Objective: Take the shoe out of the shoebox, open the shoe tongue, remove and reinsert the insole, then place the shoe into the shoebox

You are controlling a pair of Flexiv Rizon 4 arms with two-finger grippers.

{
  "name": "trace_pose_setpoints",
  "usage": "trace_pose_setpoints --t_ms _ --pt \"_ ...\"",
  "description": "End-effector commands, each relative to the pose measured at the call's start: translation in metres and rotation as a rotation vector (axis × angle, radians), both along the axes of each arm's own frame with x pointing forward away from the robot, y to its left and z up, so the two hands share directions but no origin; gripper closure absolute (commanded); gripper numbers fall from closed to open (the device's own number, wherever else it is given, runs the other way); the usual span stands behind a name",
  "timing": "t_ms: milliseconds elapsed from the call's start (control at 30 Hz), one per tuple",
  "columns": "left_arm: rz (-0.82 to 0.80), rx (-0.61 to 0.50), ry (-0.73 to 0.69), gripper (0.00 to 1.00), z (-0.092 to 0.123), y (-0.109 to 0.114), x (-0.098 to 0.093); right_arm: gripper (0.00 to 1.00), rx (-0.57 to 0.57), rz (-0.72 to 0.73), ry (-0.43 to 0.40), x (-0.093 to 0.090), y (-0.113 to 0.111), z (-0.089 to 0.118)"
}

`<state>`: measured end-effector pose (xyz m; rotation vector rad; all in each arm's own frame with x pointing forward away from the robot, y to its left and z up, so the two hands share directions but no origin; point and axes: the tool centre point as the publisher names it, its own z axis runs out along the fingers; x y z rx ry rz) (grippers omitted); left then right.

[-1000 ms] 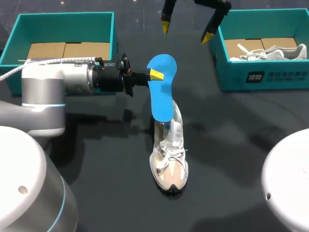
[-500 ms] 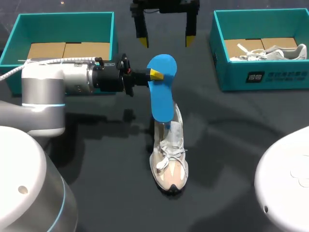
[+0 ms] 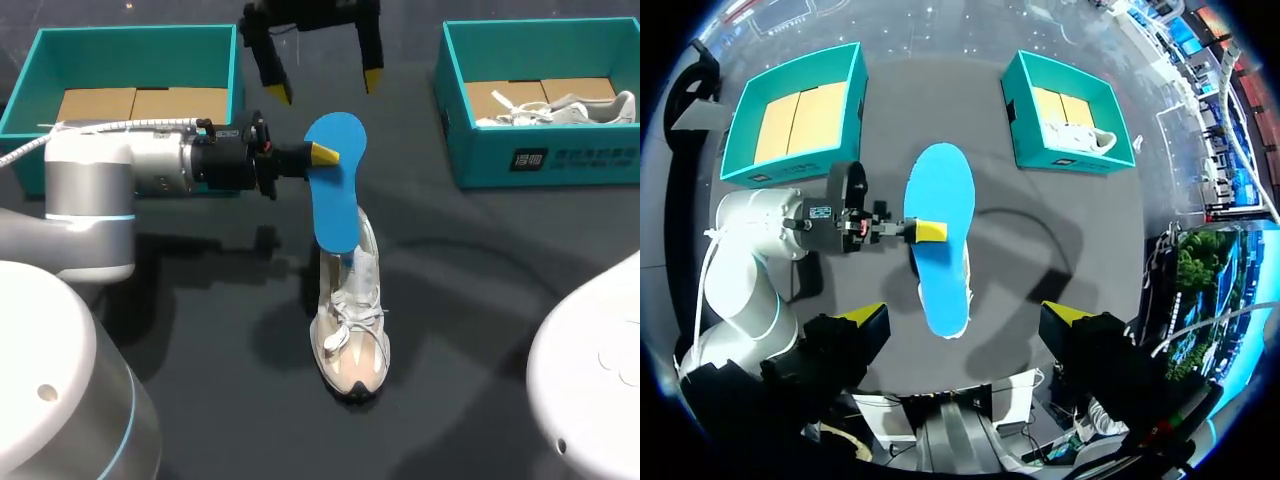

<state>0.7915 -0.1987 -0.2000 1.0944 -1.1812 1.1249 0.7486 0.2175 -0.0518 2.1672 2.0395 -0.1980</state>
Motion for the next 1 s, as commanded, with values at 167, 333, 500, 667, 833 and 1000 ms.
trace_pose_setpoints --t_ms 167,333,500,667,833,1000 --pt "0.001 -0.001 0.000 1.00 0.000 0.000 -0.001 0.00 0.037 -0.002 0.002 0.005 0.003 -0.003" --pt "0.001 -0.001 0.000 1.00 0.000 0.000 -0.001 0.00 0.058 -0.018 0.004 0.008 -0.001 -0.006" --pt "0.001 -0.001 0.000 1.00 0.000 0.000 -0.001 0.00 0.086 -0.039 0.001 0.006 -0.010 -0.006" --pt "0.001 -0.001 0.000 1.00 0.000 0.000 -0.001 0.00 0.175 -0.045 -0.001 0.004 -0.026 -0.006" --pt "0.001 -0.001 0.000 1.00 0.000 0.000 -0.001 0.00 0.270 -0.048 0.005 0.002 -0.041 -0.010" --pt "0.001 -0.001 0.000 1.00 0.000 0.000 -0.001 0.00 0.354 -0.067 0.003 -0.001 -0.051 -0.015"
